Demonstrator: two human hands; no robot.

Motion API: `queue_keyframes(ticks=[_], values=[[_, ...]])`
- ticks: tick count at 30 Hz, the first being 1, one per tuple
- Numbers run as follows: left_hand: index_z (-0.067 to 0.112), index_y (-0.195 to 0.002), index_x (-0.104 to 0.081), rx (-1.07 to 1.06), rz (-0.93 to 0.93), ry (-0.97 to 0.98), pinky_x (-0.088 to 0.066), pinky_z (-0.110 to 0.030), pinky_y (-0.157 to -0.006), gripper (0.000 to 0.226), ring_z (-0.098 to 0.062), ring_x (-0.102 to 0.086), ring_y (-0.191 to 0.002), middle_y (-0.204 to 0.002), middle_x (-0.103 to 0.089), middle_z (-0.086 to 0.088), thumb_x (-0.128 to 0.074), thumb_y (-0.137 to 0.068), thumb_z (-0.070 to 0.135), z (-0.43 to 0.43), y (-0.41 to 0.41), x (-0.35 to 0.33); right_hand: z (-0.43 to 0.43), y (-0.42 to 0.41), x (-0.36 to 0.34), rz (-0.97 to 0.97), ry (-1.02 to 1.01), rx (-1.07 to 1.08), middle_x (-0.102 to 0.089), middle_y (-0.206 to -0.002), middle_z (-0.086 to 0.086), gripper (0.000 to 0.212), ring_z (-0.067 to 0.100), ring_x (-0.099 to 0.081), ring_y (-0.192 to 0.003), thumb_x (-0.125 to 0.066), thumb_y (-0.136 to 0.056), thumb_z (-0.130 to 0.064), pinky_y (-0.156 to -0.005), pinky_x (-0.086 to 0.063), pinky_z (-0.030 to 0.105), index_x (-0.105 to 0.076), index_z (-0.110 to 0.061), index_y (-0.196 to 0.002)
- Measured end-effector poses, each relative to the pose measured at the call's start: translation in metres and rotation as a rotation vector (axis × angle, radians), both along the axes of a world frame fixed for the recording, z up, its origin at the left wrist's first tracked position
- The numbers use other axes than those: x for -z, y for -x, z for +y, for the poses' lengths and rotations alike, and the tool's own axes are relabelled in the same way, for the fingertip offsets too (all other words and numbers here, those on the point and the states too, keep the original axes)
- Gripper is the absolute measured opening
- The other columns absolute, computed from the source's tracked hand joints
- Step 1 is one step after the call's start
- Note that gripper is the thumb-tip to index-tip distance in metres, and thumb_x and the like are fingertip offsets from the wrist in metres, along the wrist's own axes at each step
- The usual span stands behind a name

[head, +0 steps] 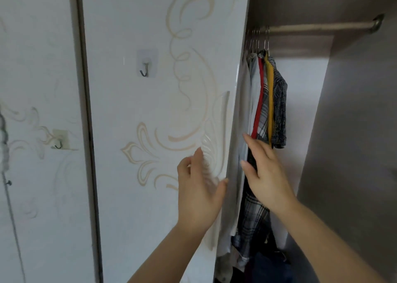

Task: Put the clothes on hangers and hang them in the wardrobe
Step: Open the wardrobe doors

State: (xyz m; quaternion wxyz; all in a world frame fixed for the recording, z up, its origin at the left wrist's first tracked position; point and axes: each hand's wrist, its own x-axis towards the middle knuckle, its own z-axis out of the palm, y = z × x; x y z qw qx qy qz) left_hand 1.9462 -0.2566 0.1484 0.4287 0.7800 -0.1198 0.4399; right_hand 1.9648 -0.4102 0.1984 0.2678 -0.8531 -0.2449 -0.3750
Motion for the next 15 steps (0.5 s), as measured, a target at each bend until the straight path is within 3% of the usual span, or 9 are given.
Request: queue_keyframes(ticks=[4, 6, 9, 12, 15], values=[[0.027, -0.145, -0.016, -0.065, -0.002, -0.018, -0.018, 0.011, -0.082, 0.094, 0.031, -0.003, -0.112, -0.123, -0.022, 0.012, -0.071, -0.072, 0.049, 0.012, 0.036, 0.000, 0.015, 0.013, -0.010, -0.014, 0.026, -0.214, -0.020, -0.134, -0.028, 0.074, -0.018, -0.012, -0.121, -0.051, -0.093, -0.022, -0.104, -0.017, 0.019, 0.000, -0.058, -0.133], [0.027, -0.145, -0.015, -0.085, -0.002, -0.028, -0.015, 0.010, -0.085, 0.097, 0.028, -0.008, -0.113, -0.125, -0.026, 0.010, -0.073, -0.070, 0.048, 0.024, 0.053, 0.000, 0.028, 0.020, -0.014, -0.028, 0.028, -0.302, -0.018, -0.136, -0.030, 0.078, -0.016, -0.013, -0.126, -0.052, -0.093, -0.022, -0.105, -0.017, 0.018, 0.002, -0.062, -0.131], [0.035, -0.143, -0.015, -0.097, 0.006, -0.043, -0.030, -0.006, -0.093, 0.097, 0.017, -0.022, -0.118, -0.126, -0.031, 0.022, -0.073, -0.067, 0.050, 0.044, 0.080, -0.003, 0.049, 0.029, -0.018, 0.000, -0.031, -0.465, -0.015, -0.137, -0.040, 0.080, -0.010, -0.017, -0.133, -0.052, -0.092, -0.019, -0.106, -0.018, 0.015, 0.000, -0.066, -0.130], [0.056, -0.135, -0.007, -0.129, 0.026, -0.067, -0.039, -0.014, -0.092, 0.096, 0.011, -0.031, -0.119, -0.124, -0.023, 0.045, -0.071, -0.065, 0.053, 0.065, 0.110, -0.007, 0.080, 0.041, -0.020, 0.017, -0.037, -0.587, -0.025, -0.148, -0.023, 0.071, -0.004, -0.019, -0.138, -0.053, -0.092, -0.013, -0.113, -0.022, 0.025, -0.014, -0.053, -0.136], [0.060, -0.134, -0.003, -0.179, 0.059, -0.070, -0.038, -0.012, -0.094, 0.094, 0.012, -0.031, -0.122, -0.127, -0.023, 0.045, -0.068, -0.067, 0.053, 0.085, 0.139, -0.009, 0.114, 0.057, -0.025, 0.033, -0.034, -0.691, -0.024, -0.152, -0.014, 0.066, -0.003, -0.019, -0.138, -0.051, -0.093, -0.014, -0.114, -0.021, 0.026, -0.018, -0.048, -0.138]])
